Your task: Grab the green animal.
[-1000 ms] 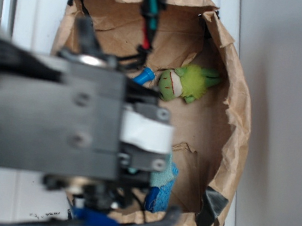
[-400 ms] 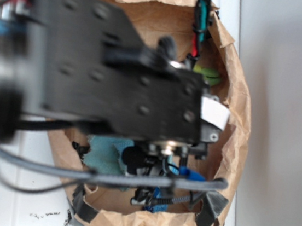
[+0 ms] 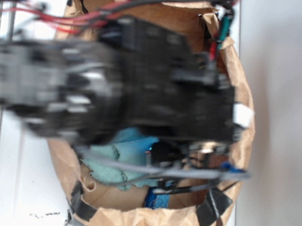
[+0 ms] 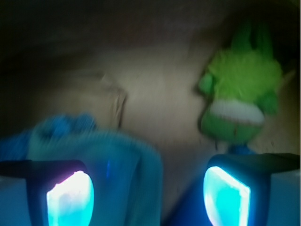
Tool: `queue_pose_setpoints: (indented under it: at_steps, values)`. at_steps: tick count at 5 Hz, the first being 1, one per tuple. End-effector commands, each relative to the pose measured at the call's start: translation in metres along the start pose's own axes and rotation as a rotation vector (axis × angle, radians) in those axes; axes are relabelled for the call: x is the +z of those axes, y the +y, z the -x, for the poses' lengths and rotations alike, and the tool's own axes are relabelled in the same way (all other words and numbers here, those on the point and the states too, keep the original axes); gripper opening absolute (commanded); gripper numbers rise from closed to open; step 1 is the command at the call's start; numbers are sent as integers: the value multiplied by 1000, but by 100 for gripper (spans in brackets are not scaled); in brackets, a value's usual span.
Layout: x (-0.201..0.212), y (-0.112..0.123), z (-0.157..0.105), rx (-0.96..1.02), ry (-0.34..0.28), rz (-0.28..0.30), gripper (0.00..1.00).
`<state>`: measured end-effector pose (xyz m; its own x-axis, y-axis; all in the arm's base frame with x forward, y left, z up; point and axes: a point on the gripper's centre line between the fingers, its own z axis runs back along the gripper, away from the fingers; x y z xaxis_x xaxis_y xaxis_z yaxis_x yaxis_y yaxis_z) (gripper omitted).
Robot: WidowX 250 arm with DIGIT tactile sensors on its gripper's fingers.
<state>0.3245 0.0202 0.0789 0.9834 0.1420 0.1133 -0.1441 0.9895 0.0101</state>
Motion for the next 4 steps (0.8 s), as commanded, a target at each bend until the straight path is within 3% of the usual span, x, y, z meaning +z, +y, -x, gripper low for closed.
queue_pose_setpoints:
  at_steps: [1, 2, 3, 4]
  values:
    - [-1, 18, -45, 122, -83, -70, 100]
    - [-4, 29, -42, 170, -66, -101, 100]
    - [-9, 27, -57, 245, -40, -135, 100]
    - [-11, 23, -56, 237, -56, -153, 100]
